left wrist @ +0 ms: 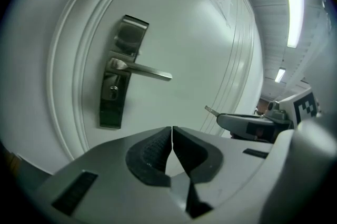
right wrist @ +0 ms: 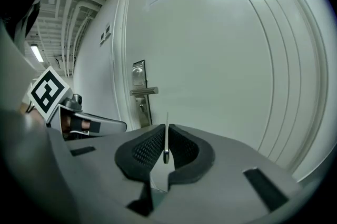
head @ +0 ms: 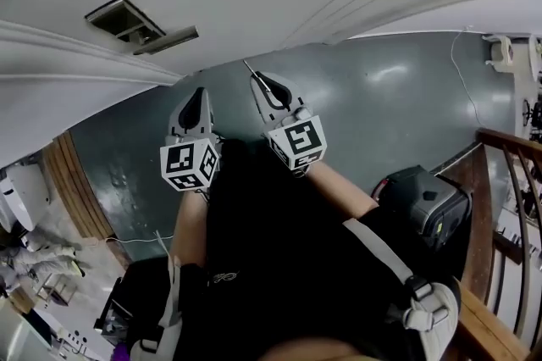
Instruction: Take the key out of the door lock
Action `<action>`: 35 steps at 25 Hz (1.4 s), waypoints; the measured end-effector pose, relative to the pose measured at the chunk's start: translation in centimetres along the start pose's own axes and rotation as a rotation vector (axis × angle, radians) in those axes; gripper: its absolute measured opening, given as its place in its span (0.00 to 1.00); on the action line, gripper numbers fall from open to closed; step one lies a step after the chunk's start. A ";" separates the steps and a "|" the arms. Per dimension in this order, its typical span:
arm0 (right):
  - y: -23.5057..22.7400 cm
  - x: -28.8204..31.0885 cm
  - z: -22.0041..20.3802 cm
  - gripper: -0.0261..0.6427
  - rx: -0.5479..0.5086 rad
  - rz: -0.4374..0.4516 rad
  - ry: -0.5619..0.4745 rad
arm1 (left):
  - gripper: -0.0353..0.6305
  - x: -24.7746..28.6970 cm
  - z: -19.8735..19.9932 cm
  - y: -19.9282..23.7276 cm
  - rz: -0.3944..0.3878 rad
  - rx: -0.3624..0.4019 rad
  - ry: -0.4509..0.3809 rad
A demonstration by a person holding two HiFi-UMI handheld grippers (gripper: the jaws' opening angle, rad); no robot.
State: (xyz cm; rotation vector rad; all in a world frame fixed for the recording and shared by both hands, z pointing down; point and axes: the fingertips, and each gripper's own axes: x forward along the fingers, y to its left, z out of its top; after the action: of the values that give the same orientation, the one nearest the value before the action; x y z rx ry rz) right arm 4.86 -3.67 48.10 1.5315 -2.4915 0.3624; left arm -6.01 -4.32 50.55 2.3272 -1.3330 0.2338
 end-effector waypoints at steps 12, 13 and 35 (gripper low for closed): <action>-10.2 -8.4 1.7 0.09 -0.060 -0.134 -0.051 | 0.09 5.3 1.1 -12.6 -0.125 0.078 -0.020; -10.8 -8.9 2.1 0.09 -0.065 -0.144 -0.061 | 0.09 5.5 1.6 -13.4 -0.129 0.084 -0.032; -11.7 -13.3 14.5 0.09 -0.149 -0.181 -0.326 | 0.09 0.8 15.3 -20.5 -0.153 0.264 -0.365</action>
State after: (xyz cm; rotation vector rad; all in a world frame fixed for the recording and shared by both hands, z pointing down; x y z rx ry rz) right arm 20.74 -1.93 31.64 1.8593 -2.5090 -0.1093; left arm 10.74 -3.05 31.28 2.7820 -1.3438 -0.0741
